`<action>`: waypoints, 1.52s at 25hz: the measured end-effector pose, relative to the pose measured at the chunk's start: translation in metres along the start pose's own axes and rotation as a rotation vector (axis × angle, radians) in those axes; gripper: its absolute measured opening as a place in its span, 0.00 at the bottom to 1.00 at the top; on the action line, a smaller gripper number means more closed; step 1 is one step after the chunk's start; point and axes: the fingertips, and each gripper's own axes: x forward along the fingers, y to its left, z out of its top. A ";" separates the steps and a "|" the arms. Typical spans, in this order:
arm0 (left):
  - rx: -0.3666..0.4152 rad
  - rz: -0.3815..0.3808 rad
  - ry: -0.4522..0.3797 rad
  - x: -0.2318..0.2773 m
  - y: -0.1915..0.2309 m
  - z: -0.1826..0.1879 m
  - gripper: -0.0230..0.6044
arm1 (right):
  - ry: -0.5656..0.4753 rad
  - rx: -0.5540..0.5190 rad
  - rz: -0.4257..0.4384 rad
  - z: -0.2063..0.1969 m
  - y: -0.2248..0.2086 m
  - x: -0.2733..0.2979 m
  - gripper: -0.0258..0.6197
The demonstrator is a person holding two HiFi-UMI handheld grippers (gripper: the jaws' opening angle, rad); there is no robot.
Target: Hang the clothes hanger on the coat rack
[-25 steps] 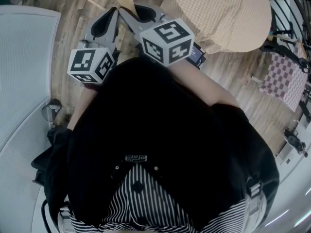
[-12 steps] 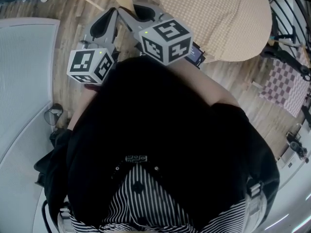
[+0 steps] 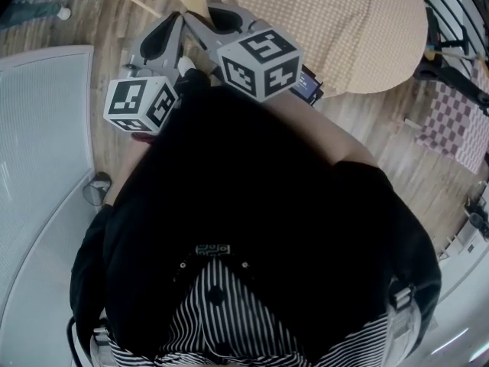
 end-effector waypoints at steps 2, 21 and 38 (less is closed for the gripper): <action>0.002 -0.016 0.001 0.005 0.008 0.000 0.02 | -0.004 -0.003 -0.013 0.001 -0.002 0.007 0.13; 0.024 -0.255 0.040 0.145 0.091 0.054 0.02 | -0.075 0.047 -0.249 0.083 -0.110 0.099 0.13; 0.022 -0.253 0.020 0.150 0.279 0.100 0.02 | -0.073 0.013 -0.243 0.134 -0.080 0.282 0.13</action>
